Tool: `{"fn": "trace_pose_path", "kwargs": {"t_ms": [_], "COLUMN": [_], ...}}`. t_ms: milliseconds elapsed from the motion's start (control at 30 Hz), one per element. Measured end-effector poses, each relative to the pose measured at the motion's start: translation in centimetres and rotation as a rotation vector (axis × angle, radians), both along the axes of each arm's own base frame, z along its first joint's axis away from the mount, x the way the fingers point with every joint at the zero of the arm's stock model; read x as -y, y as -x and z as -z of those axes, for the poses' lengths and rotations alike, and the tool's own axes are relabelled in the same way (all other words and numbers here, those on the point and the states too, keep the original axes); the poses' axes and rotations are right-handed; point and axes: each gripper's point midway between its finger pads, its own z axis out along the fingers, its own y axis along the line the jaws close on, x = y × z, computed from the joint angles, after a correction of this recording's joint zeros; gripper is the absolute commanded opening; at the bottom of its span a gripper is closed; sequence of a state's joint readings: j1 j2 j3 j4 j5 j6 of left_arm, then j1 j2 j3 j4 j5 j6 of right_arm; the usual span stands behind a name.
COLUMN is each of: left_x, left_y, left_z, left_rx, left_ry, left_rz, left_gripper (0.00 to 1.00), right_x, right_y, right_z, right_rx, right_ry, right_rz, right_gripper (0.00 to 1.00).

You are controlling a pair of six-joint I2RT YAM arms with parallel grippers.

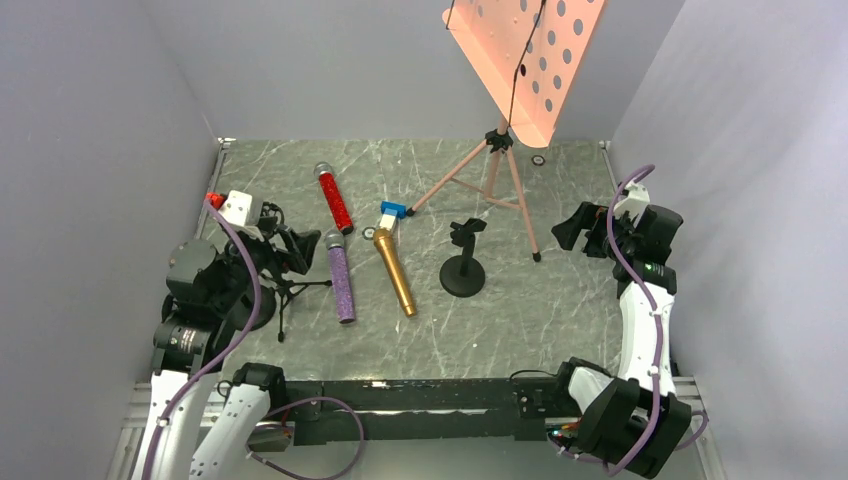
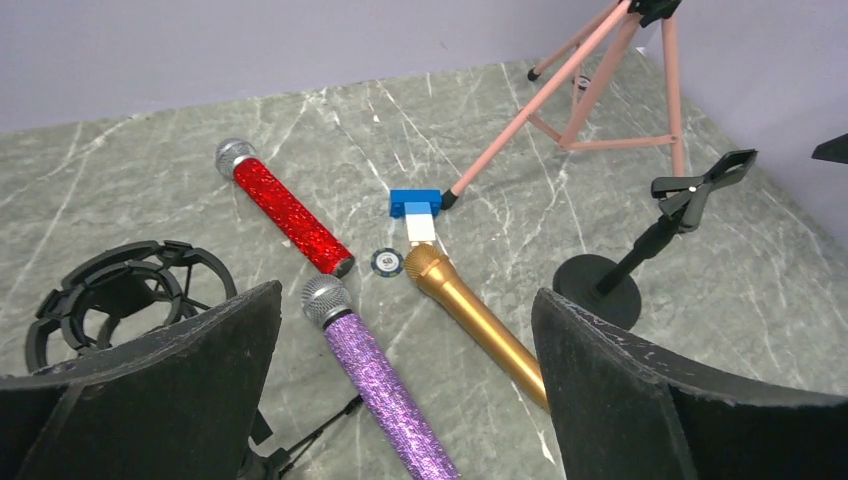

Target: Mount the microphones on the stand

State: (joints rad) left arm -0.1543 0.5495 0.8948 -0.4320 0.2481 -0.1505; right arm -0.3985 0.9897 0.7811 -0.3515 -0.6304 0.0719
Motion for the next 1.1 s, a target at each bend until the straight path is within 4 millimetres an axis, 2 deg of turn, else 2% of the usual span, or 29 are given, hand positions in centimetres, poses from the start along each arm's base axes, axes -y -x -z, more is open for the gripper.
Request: {"fn": "trace_pose_path", "kwargs": {"t_ms": [400,667,867,1100], "left_x": [2.4,3.4,1.6,-3.5], "left_y": [0.7,-0.5,-1.3,-2.1], "left_z": [-0.4,1.4,0.1,-0.4], "left_rx": [-0.045,-0.184,-0.196,-0.219], "left_ry": [0.124,0.162,0.113,0.063], "left_rz": [0.109,0.136,0.031,-0.272], "left_gripper": [0.99,0.99,0.99,0.99], "right_x": [-1.3,-3.9,-5.6,-6.2], "right_y": [0.5,1.8,3.0,3.8], "right_z": [-0.8,-1.4,-0.8,-0.1], "right_rx": [0.03,0.111,0.145,0.136], "right_ry": [-0.02,-0.025,-0.013,0.03], "right_rz": [-0.071,-0.264,-0.381,-0.443], "right_gripper": [1.0,1.0,1.0,1.0]}}
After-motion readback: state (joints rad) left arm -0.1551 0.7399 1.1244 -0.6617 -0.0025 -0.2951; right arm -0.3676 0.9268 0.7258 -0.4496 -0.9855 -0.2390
